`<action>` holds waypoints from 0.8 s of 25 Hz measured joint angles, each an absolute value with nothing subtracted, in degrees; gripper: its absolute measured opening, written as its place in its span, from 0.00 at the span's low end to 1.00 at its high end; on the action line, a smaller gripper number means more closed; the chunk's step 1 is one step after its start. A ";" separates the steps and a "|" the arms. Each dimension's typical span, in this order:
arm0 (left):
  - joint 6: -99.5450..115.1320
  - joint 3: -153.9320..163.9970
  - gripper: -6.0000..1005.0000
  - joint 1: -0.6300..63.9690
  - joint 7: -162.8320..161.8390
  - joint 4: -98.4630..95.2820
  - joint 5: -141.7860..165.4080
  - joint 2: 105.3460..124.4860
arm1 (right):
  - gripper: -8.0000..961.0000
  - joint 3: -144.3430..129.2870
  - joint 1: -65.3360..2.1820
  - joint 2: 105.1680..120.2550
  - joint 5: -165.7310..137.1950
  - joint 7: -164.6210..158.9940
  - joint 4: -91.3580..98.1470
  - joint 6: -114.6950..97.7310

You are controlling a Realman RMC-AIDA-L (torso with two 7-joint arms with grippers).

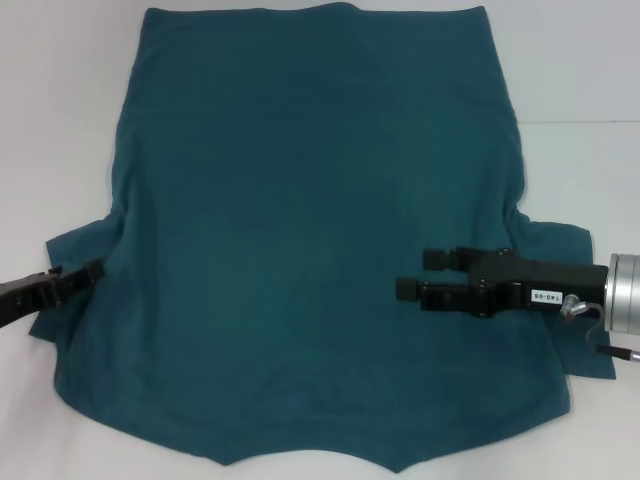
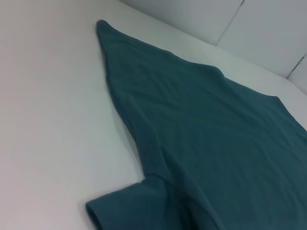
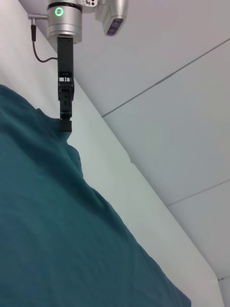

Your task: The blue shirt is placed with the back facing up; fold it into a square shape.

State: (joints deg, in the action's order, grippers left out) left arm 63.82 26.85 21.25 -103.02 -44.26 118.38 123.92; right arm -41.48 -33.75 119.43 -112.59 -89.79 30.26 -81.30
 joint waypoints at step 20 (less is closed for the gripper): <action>63.83 27.24 0.09 21.63 -103.35 -44.20 118.92 123.83 | 0.92 -41.48 -33.48 119.44 -112.59 -89.49 29.59 -81.30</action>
State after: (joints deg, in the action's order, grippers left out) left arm 63.83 27.24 21.63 -103.35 -44.20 118.92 123.83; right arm -41.48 -33.48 119.44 -112.59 -89.49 29.59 -81.30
